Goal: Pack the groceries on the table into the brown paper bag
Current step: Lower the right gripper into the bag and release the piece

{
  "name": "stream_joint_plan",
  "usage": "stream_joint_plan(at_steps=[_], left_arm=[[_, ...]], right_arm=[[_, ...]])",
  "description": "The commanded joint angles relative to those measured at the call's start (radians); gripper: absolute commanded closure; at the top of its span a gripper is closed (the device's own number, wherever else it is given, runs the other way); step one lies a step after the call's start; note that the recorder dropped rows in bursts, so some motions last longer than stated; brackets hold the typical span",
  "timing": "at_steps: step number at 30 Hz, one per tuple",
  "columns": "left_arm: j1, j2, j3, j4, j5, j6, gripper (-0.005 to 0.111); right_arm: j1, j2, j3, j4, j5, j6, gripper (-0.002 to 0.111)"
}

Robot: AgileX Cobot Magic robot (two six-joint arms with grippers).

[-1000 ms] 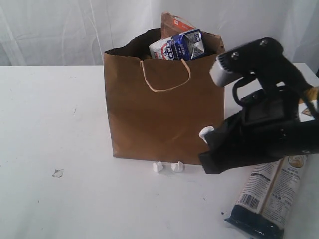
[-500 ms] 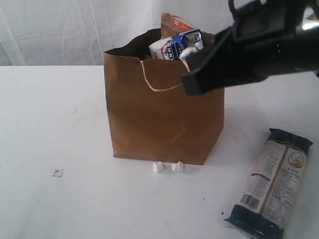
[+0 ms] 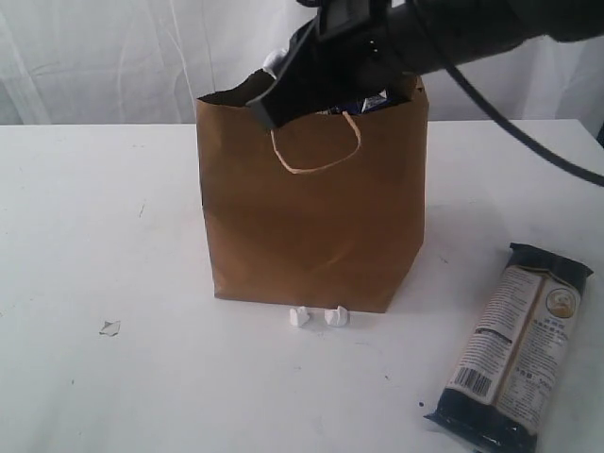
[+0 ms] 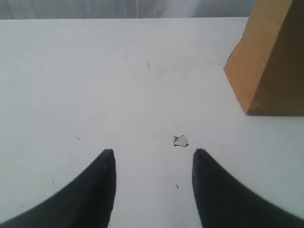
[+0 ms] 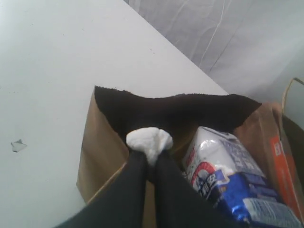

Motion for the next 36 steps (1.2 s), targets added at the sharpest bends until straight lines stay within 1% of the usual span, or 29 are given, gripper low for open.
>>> stream_joint_plan(at_steps=[1, 8, 14, 15, 17, 19, 20, 23, 25, 31, 33, 36], left_arm=[[0.003, -0.004, 0.003, -0.007, 0.005, 0.003, 0.054], [0.003, -0.004, 0.003, -0.007, 0.005, 0.003, 0.054], [0.003, -0.004, 0.003, -0.007, 0.005, 0.003, 0.054], [0.003, -0.004, 0.003, -0.007, 0.005, 0.003, 0.054], [0.003, -0.004, 0.003, -0.007, 0.005, 0.003, 0.054], [0.003, -0.004, 0.003, -0.007, 0.005, 0.003, 0.054], [0.003, -0.004, 0.003, -0.007, 0.005, 0.003, 0.054], [0.003, -0.004, 0.003, -0.007, 0.005, 0.003, 0.054], [0.003, -0.004, 0.003, -0.007, 0.005, 0.003, 0.054], [0.003, -0.004, 0.003, -0.007, 0.005, 0.003, 0.054], [0.003, -0.004, 0.003, -0.007, 0.005, 0.003, 0.054], [0.003, -0.004, 0.003, -0.007, 0.005, 0.003, 0.054]], right_arm=[[0.000, 0.051, -0.054, -0.033, -0.014, -0.024, 0.108], [-0.004, 0.117, -0.106, -0.073, -0.020, -0.024, 0.108], [-0.028, 0.143, -0.106, -0.079, -0.016, 0.031, 0.107], [-0.031, 0.144, -0.106, -0.073, -0.021, 0.033, 0.104], [-0.031, 0.144, -0.106, -0.083, -0.030, 0.033, 0.096], [-0.031, 0.144, -0.106, -0.092, -0.030, 0.031, 0.084], [-0.031, 0.144, -0.106, -0.093, -0.030, 0.031, 0.076], [-0.031, 0.144, -0.106, -0.093, -0.027, 0.022, 0.061], [-0.031, 0.144, -0.106, -0.093, -0.029, 0.020, 0.059], [-0.031, 0.113, -0.106, -0.097, -0.021, 0.027, 0.059], [-0.031, 0.070, -0.096, -0.132, 0.018, 0.053, 0.059], [-0.031, -0.043, -0.026, -0.164, 0.113, 0.111, 0.059]])
